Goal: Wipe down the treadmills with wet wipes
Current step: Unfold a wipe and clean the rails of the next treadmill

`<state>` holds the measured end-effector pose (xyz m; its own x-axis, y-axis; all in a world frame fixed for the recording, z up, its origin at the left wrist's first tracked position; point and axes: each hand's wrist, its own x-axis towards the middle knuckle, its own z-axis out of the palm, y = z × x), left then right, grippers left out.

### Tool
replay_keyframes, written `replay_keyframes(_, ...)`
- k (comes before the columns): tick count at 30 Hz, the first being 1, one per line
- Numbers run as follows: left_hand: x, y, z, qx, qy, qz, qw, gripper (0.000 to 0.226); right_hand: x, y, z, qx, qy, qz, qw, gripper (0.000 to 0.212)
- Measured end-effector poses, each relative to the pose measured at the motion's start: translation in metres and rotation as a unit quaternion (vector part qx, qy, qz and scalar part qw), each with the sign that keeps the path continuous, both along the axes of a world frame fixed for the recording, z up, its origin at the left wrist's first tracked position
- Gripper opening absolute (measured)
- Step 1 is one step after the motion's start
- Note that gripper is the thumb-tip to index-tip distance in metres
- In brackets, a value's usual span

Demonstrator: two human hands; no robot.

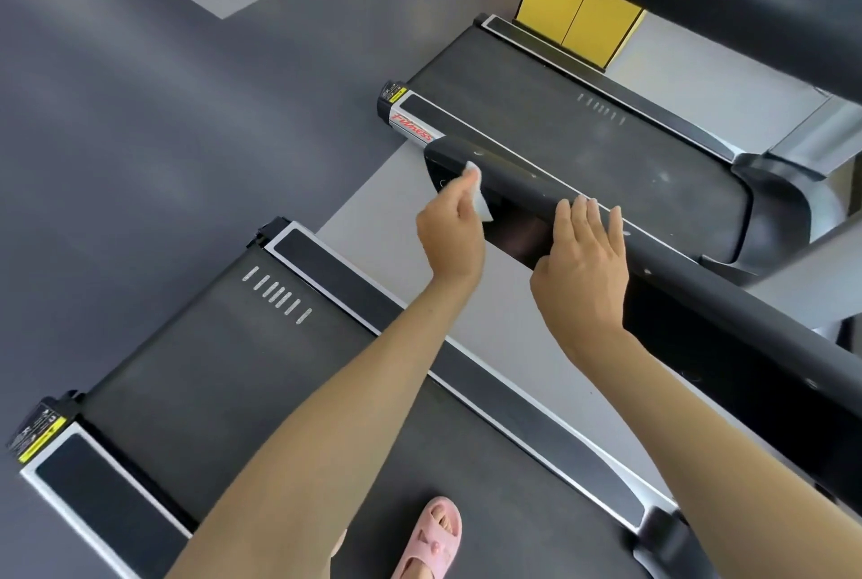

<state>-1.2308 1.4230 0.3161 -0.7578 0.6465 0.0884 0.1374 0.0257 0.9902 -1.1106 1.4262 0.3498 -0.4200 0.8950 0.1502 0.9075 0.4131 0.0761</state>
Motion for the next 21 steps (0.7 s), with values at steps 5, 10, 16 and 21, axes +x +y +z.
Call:
replay_keyframes(5, -0.041, -0.007, -0.013, -0.022, -0.067, 0.064, 0.995, 0.023, 0.002, 0.0, -0.001, -0.002, 0.001, 0.002, 1.0, 0.057)
replay_keyframes(10, -0.056, 0.023, -0.005, -0.062, -0.046, 0.127, 0.989, 0.026, 0.002, 0.0, -0.002, 0.003, -0.011, 0.01, 1.0, 0.061)
replay_keyframes(16, 0.019, -0.003, -0.004, 0.022, 0.087, 0.004, 0.996, 0.023, 0.009, 0.004, -0.007, 0.028, 0.004, 0.037, 0.999, 0.058)
replay_keyframes(21, 0.005, -0.015, -0.015, 0.053, 0.102, -0.041, 0.993, 0.022, 0.023, 0.005, -0.004, 0.03, 0.054, 0.064, 0.996, 0.062)
